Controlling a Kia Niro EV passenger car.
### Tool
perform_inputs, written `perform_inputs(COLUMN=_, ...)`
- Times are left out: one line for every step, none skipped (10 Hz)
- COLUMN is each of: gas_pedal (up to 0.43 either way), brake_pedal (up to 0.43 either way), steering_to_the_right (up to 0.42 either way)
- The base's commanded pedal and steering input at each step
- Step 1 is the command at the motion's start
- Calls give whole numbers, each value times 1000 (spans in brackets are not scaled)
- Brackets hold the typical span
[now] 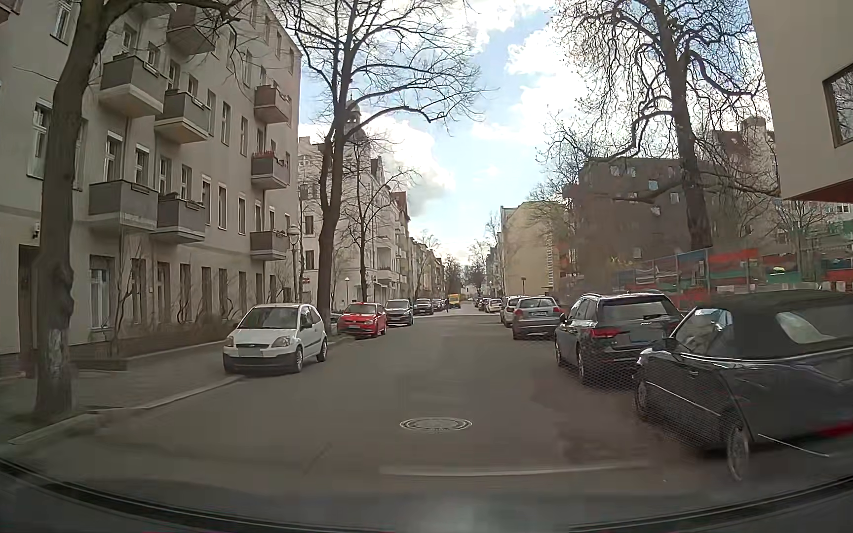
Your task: Follow the waypoints while adhering to traffic rules and regulations
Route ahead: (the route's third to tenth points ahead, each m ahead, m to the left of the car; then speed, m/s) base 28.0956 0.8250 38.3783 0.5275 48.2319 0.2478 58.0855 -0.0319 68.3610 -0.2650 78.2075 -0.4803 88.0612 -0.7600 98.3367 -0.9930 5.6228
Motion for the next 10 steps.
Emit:
perform_inputs(gas_pedal=39, brake_pedal=30, steering_to_the_right=6)
perform_inputs(gas_pedal=39, brake_pedal=30, steering_to_the_right=6)
perform_inputs(gas_pedal=47, brake_pedal=30, steering_to_the_right=5)
perform_inputs(gas_pedal=47, brake_pedal=30, steering_to_the_right=5)
perform_inputs(gas_pedal=47, brake_pedal=30, steering_to_the_right=5)
perform_inputs(gas_pedal=47, brake_pedal=30, steering_to_the_right=8)
perform_inputs(gas_pedal=47, brake_pedal=30, steering_to_the_right=8)
perform_inputs(gas_pedal=47, brake_pedal=30, steering_to_the_right=6)
perform_inputs(gas_pedal=47, brake_pedal=30, steering_to_the_right=5)
perform_inputs(gas_pedal=47, brake_pedal=30, steering_to_the_right=5)
